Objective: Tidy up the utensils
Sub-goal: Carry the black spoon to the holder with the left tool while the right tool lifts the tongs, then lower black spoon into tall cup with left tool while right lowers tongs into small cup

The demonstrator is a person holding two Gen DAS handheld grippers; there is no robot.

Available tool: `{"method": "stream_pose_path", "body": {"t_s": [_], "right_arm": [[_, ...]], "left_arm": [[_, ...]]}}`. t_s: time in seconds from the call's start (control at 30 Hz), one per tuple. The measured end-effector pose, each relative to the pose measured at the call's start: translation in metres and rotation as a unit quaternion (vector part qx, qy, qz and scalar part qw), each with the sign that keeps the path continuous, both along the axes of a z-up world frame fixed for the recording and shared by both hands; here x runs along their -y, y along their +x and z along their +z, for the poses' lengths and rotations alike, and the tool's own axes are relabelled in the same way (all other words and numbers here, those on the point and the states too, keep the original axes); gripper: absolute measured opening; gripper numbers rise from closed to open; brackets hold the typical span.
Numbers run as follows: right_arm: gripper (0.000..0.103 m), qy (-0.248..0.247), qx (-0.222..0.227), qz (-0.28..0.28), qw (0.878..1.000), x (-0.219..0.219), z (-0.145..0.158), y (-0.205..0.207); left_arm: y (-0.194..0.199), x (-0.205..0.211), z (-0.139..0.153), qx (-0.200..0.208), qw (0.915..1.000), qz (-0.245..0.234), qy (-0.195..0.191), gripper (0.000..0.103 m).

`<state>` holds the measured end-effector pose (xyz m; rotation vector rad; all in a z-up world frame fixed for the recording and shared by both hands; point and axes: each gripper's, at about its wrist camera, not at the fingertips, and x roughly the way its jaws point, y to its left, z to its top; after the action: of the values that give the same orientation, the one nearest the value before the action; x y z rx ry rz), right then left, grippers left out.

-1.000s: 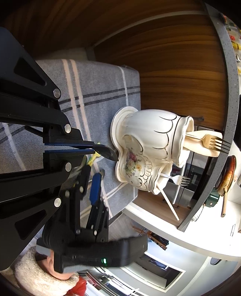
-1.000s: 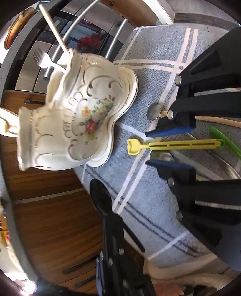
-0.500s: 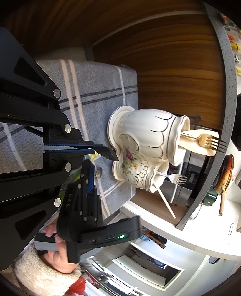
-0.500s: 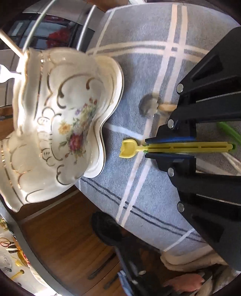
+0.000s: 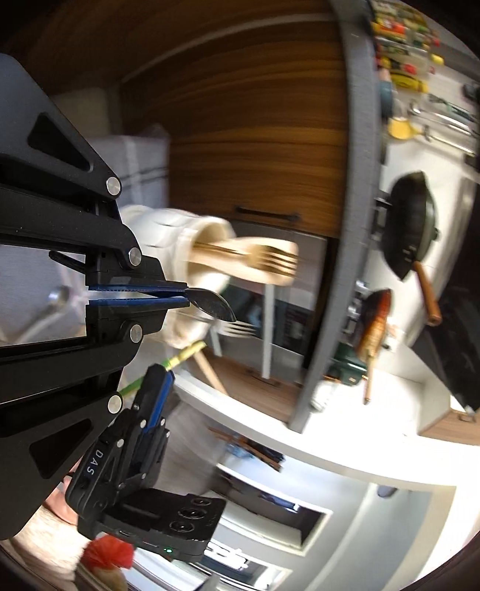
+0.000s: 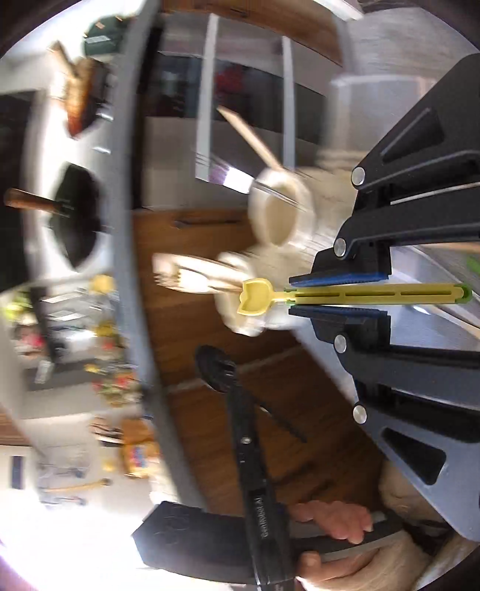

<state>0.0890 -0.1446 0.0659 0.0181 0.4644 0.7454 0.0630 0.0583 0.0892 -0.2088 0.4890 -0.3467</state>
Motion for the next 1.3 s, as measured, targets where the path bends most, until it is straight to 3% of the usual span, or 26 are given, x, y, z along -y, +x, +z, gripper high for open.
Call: {"method": "stream_pose_path", "body": {"t_s": [0.07, 0.2, 0.43, 0.8, 1.3], "right_arm": [[0.01, 0.031, 0.017, -0.021, 0.999, 0.008, 0.012, 0.014], [0.01, 0.096, -0.002, -0.059, 0.994, 0.022, 0.012, 0.056], [0.01, 0.135, -0.006, -0.075, 0.988, 0.016, 0.006, 0.099], [0.01, 0.135, 0.02, -0.091, 0.986, 0.006, -0.021, 0.111], [0.01, 0.145, 0.044, -0.118, 0.981, -0.003, -0.027, 0.121]], "left_arm": [[0.013, -0.002, 0.011, 0.018, 0.9997, -0.009, -0.015, 0.004], [0.042, -0.007, 0.02, 0.027, 0.9969, -0.04, -0.062, 0.004], [0.089, -0.004, 0.01, 0.032, 0.9921, -0.07, -0.099, 0.004], [0.109, -0.005, -0.026, 0.053, 0.991, -0.071, -0.101, 0.004], [0.104, -0.005, -0.036, 0.071, 0.9913, -0.074, -0.083, 0.004]]}}
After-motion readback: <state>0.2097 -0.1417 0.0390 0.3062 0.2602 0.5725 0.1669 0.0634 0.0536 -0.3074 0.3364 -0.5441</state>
